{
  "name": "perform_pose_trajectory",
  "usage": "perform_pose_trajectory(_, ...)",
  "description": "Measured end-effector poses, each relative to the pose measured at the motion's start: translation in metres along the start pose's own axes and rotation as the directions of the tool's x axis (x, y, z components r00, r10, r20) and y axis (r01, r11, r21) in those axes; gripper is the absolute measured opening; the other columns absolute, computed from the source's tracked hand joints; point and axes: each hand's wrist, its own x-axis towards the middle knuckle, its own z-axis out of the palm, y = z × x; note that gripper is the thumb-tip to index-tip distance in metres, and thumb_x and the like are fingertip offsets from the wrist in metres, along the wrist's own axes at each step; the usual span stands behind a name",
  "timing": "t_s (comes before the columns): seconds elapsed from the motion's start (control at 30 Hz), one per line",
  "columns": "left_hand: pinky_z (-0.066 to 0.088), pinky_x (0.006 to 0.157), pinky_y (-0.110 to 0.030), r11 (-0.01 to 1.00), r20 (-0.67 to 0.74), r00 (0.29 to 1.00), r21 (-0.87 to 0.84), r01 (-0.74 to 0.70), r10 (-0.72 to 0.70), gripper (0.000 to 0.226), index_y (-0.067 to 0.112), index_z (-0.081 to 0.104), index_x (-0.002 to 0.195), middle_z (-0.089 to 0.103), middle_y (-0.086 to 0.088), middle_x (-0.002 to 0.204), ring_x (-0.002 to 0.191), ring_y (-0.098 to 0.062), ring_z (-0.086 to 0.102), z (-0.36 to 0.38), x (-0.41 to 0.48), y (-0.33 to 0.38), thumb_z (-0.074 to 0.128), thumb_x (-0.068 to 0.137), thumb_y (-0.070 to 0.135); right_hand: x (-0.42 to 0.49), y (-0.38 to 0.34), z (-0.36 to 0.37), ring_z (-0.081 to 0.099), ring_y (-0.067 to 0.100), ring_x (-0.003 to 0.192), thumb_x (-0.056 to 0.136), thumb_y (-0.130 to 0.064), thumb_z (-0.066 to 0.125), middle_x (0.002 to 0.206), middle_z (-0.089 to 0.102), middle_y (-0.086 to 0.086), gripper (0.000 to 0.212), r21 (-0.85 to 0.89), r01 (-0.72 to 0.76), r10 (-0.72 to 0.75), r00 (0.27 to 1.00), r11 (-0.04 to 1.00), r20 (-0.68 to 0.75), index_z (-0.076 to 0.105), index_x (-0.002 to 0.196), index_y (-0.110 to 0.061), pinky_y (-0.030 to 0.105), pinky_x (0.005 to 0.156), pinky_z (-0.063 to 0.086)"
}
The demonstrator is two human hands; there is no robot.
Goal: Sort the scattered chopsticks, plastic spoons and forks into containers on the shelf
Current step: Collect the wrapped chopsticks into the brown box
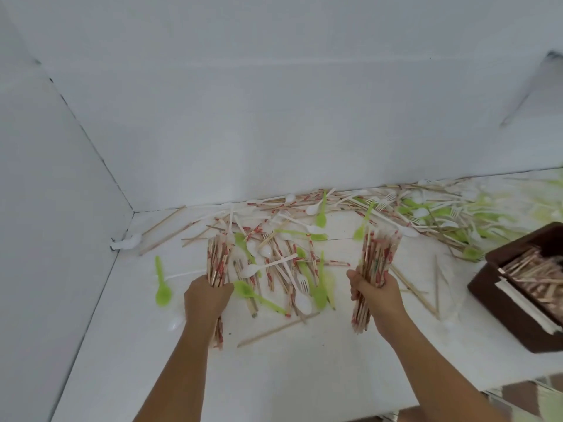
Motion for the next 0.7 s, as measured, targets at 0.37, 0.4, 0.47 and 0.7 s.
perform_pose_trajectory(0.37, 0.047, 0.062, -0.015, 0.843, 0.217, 0.886, -0.461, -0.277, 0.409, 0.016, 0.011, 0.066, 0.091, 0.071, 0.004, 0.075, 0.066, -0.007, 0.067, 0.089, -0.148, 0.111, 0.069, 0.096, 0.027, 0.004, -0.015, -0.075, 0.062, 0.014, 0.069, 0.09, -0.02, 0.076, 0.065, 0.068, -0.01, 0.009, 0.08, 0.189, -0.173, 0.97, 0.979, -0.169, 0.069, 0.087, -0.015, 0.038, 0.076, 0.051)
perform_pose_trajectory(0.4, 0.047, 0.062, -0.016, 0.839, 0.209, 0.891, -0.474, -0.268, 0.403, 0.022, 0.009, 0.067, 0.089, 0.071, 0.0, 0.073, 0.065, -0.008, 0.067, 0.106, -0.156, 0.121, 0.07, 0.095, 0.029, 0.006, -0.013, -0.081, 0.064, 0.008, 0.07, 0.089, -0.023, 0.075, 0.067, 0.07, -0.014, 0.008, 0.067, 0.198, -0.183, 0.966, 0.978, -0.183, 0.07, 0.087, -0.017, 0.036, 0.078, 0.052)
perform_pose_trajectory(0.47, 0.048, 0.059, -0.015, 0.811, 0.171, 0.896, -0.518, -0.273, 0.41, 0.028, 0.007, 0.068, 0.082, 0.068, -0.008, 0.071, 0.061, -0.007, 0.066, 0.13, -0.169, 0.137, 0.07, 0.092, 0.032, 0.007, -0.014, -0.09, 0.065, 0.001, 0.069, 0.087, -0.03, 0.075, 0.067, 0.07, -0.013, 0.015, 0.058, 0.219, -0.206, 0.962, 0.974, -0.182, 0.071, 0.078, -0.019, 0.027, 0.073, 0.053)
perform_pose_trajectory(0.7, 0.049, 0.054, -0.016, 0.773, 0.01, 0.919, -0.546, -0.325, 0.393, 0.025, 0.016, 0.067, 0.069, 0.063, 0.001, 0.052, 0.05, -0.009, 0.064, 0.17, -0.186, 0.151, 0.069, 0.092, 0.025, 0.013, -0.006, -0.103, 0.063, -0.006, 0.069, 0.09, 0.011, 0.07, 0.065, 0.067, 0.005, 0.023, 0.101, 0.296, -0.3, 0.954, 0.95, 0.022, 0.071, 0.072, -0.005, 0.01, 0.074, 0.052)
